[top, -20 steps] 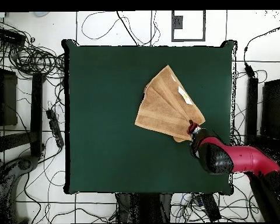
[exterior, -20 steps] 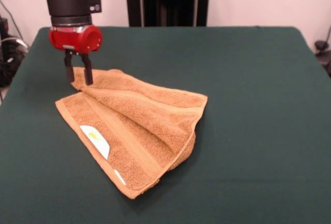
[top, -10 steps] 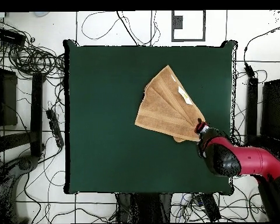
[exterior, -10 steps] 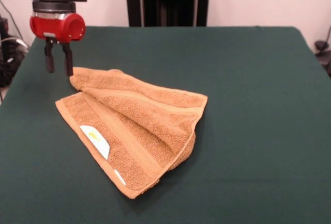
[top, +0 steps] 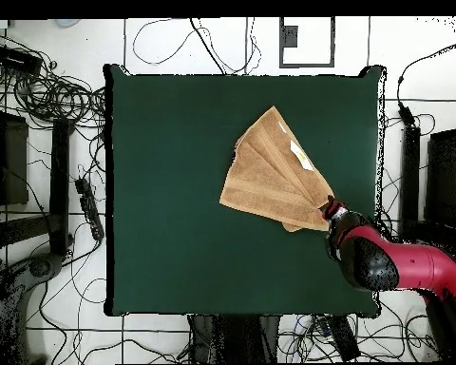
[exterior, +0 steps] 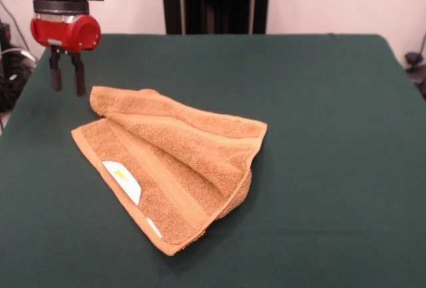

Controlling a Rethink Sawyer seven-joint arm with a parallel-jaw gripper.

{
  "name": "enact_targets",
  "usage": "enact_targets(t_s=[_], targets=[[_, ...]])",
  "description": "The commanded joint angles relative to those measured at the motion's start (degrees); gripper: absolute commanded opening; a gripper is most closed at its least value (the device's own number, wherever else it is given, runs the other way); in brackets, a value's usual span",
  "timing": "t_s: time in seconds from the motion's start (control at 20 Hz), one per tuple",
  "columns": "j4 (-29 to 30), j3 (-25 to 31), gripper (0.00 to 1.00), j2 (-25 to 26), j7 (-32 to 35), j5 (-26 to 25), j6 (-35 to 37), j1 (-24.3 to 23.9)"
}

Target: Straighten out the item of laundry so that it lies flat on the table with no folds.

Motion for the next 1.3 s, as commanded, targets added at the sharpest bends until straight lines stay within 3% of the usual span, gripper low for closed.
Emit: enact_targets(t_s=[0.05, 0.25, 0.5, 0.75, 0.95, 1.3], targets=[[1.6, -1.9, 1.0, 0.7, -0.5, -1.4, 1.8, 6.6], [3.0, -0.6, 1.0, 0.7, -2.2, 1.0, 3.9, 4.8], [3.8, 1.9, 1.0, 5.0, -1.8, 2.3, 2.4, 2.7], [3.6, 1.4, 1.0, 6.2, -0.7, 1.8, 0.1, 3.1], [1.6, 7.2, 1.0, 13.4, -5.5, 0.6, -0.2, -1.8], [1.4, 4.6, 1.0, 12.5, -1.7, -0.3, -2.9, 0.8]])
